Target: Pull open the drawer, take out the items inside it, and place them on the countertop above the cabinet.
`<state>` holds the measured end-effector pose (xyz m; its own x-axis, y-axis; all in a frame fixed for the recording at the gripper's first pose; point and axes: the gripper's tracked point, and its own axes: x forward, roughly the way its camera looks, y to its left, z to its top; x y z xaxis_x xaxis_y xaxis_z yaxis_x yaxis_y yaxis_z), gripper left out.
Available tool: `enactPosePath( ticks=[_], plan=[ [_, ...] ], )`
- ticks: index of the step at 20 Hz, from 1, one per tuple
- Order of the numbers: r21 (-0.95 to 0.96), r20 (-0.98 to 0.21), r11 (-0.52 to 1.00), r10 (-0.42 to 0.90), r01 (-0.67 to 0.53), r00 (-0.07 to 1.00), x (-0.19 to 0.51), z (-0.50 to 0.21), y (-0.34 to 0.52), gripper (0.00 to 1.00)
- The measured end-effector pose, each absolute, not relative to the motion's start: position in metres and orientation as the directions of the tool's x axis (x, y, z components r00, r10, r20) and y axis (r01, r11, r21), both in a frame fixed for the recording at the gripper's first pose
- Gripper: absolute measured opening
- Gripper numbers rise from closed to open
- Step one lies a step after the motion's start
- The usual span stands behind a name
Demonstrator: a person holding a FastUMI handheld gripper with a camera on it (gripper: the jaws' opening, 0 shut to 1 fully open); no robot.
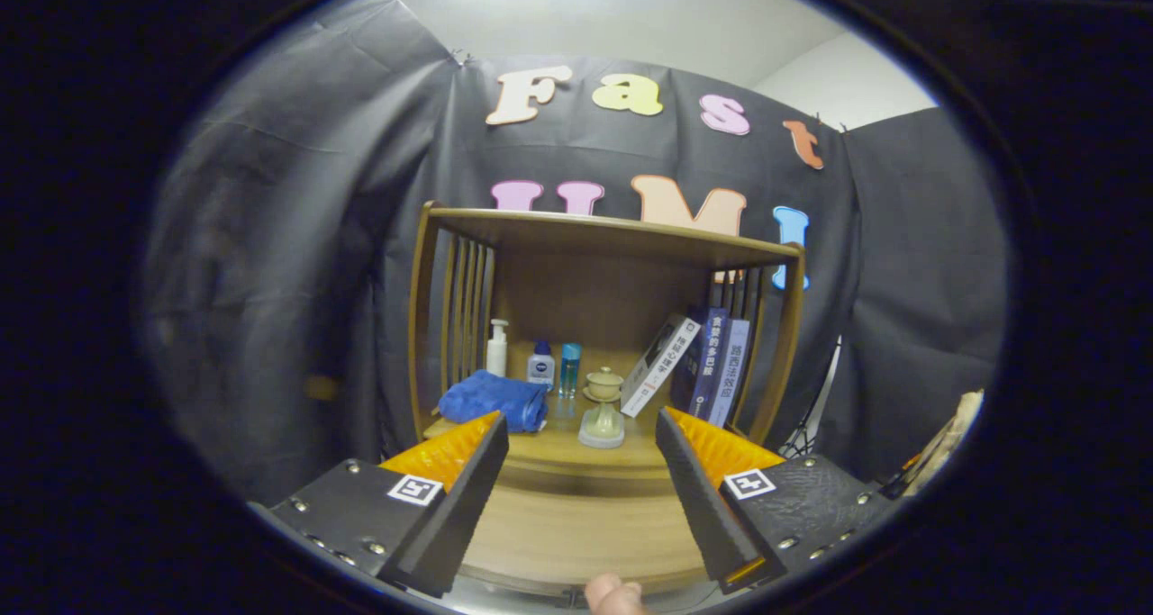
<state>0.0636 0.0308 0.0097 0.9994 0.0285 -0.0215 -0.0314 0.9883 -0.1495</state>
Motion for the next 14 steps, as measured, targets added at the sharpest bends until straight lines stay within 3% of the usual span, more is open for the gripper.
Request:
enactPosePath(
  ticks=[6,14],
  plan=[
    [-0.075,-0.01,0.997,-0.002,0.001,1.0,0.03,-0.041,0.004,0.98],
    [-0.042,-0.115,0.999,-0.003,-0.002,0.993,0.024,-0.14,-0.012,0.98]
  ],
)
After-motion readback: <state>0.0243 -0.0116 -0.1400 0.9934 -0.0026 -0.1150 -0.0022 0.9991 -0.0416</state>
